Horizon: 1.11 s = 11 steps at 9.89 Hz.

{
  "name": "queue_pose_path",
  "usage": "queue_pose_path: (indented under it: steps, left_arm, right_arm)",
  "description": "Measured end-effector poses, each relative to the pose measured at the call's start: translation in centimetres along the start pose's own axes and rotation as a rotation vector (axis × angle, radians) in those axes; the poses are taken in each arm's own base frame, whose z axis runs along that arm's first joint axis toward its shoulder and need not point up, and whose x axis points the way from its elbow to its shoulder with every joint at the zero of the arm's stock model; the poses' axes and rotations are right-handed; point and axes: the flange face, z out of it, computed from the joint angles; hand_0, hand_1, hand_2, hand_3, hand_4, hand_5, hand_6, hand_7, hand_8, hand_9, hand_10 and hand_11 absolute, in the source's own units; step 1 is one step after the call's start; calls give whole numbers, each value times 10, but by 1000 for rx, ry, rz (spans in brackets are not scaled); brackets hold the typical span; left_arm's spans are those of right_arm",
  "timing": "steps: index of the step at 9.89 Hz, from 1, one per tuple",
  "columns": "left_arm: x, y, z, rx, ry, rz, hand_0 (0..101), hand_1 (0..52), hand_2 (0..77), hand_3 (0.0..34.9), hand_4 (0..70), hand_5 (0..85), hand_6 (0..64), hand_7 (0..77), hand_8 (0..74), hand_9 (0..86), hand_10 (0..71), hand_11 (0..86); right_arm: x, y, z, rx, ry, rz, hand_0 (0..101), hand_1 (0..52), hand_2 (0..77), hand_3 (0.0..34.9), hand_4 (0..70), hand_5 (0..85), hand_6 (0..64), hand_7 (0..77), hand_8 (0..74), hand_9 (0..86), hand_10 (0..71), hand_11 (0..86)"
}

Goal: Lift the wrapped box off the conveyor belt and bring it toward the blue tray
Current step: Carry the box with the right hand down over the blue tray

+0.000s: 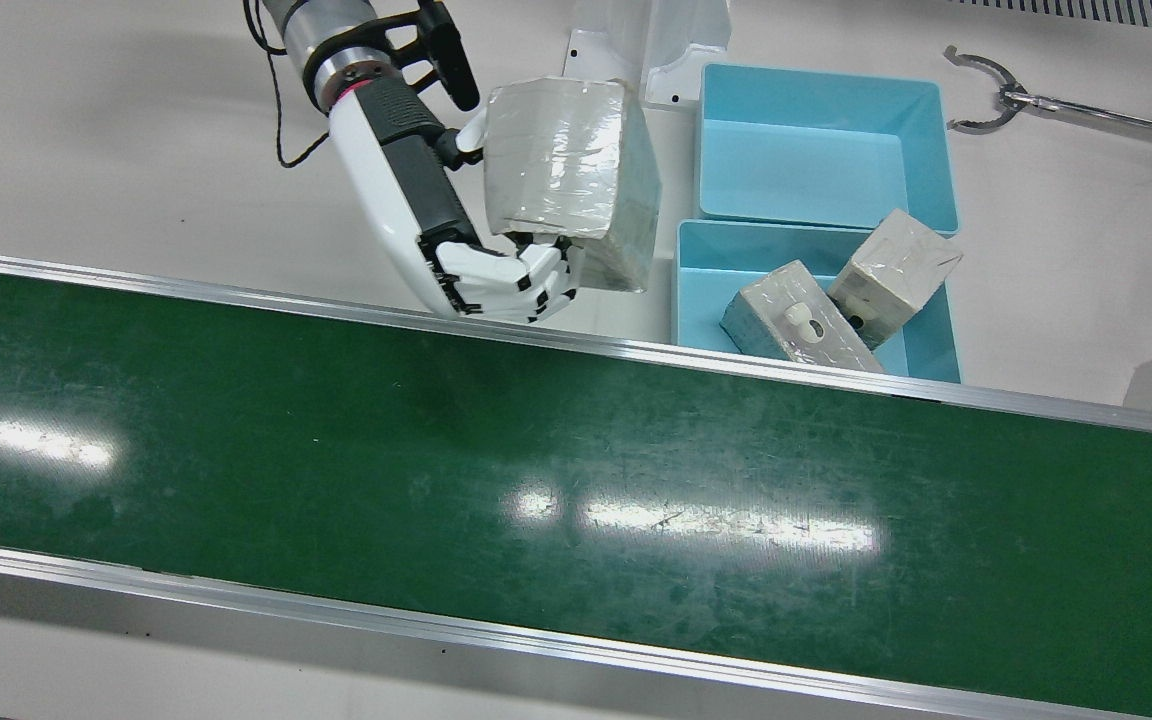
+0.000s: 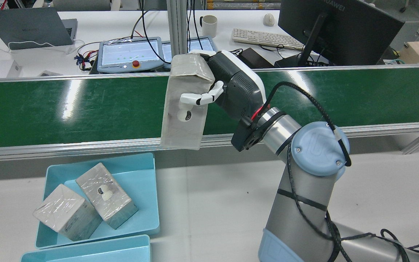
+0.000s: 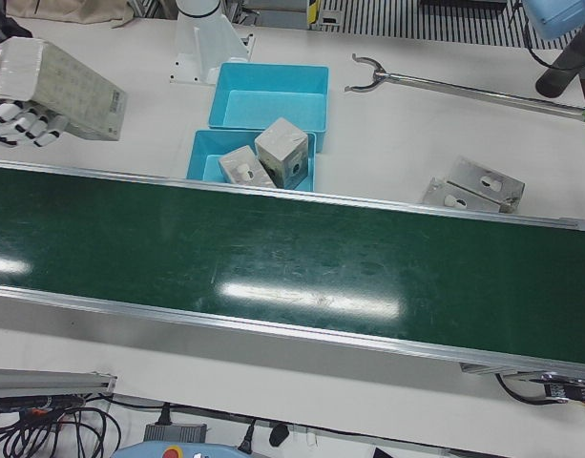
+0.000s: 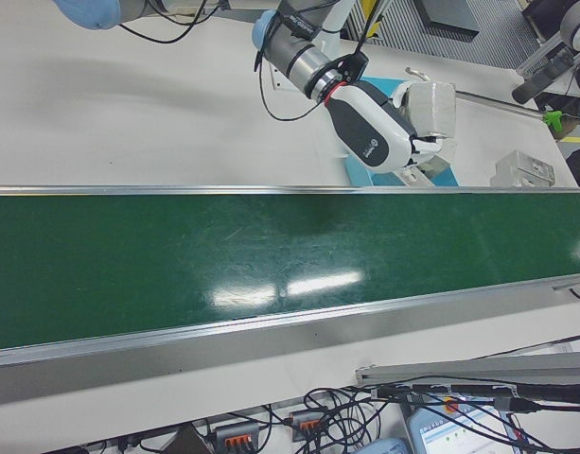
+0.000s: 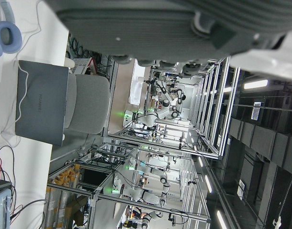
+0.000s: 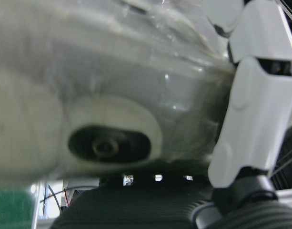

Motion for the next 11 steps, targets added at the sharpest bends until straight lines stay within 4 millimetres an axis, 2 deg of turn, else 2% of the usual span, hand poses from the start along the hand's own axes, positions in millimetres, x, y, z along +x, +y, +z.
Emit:
queue_pose_path:
  steps: [1,2,3,4,7,8,9,10,11]
  left_arm:
    - [0,0,0,0,0,0,0,0,11,0,0,11,0,5,5,0,5,0]
    - [0,0,0,0,0,0,0,0,5,0,0,11,0,5,5,0,5,0]
    - [0,0,0,0,0,0,0,0,11,0,0,11,0,5,5,0,5,0]
    - [0,0,0,0,0,0,0,0,5,0,0,11,0,5,5,0,5,0]
    - [0,0,0,0,0,0,0,0,11,0,0,11,0,5,5,0,5,0]
    - [0,0,0,0,0,0,0,0,11,0,0,11,0,5,5,0,5,0]
    - [0,0,0,0,0,0,0,0,11,0,0,11,0,5,5,0,0,5]
    - [0,0,0,0,0,0,0,0,5,0,0,11,0,5,5,0,0,0]
    - [0,0,0,0,0,0,0,0,5,0,0,11,0,5,5,0,0,0]
  right_arm:
    - [34,12,-3,-3,8,-18,505,65,338,4,453,714,535,709,638,709,540,589]
    - [67,22,-8,-6,9,-48,505,65,338,0,491,720,595,704,704,764,644,780]
    - [94,25,-10,-9,6,-73,505,65,338,0,491,720,595,704,704,764,644,780]
    - [116,20,-7,-14,3,-87,490,16,485,4,524,709,616,698,704,753,698,791]
    - [165,-5,2,-33,18,-82,490,16,491,2,529,709,616,698,698,753,693,796]
    - [175,-4,3,-42,31,-72,503,22,480,4,529,709,616,698,638,753,649,824]
    - [183,3,7,-61,48,-60,514,22,480,3,496,725,589,709,535,758,540,829]
    - [188,10,10,-75,61,-52,522,22,480,2,425,753,524,747,393,774,393,824]
    - [192,14,12,-84,70,-48,538,22,480,37,344,758,464,774,235,725,245,813]
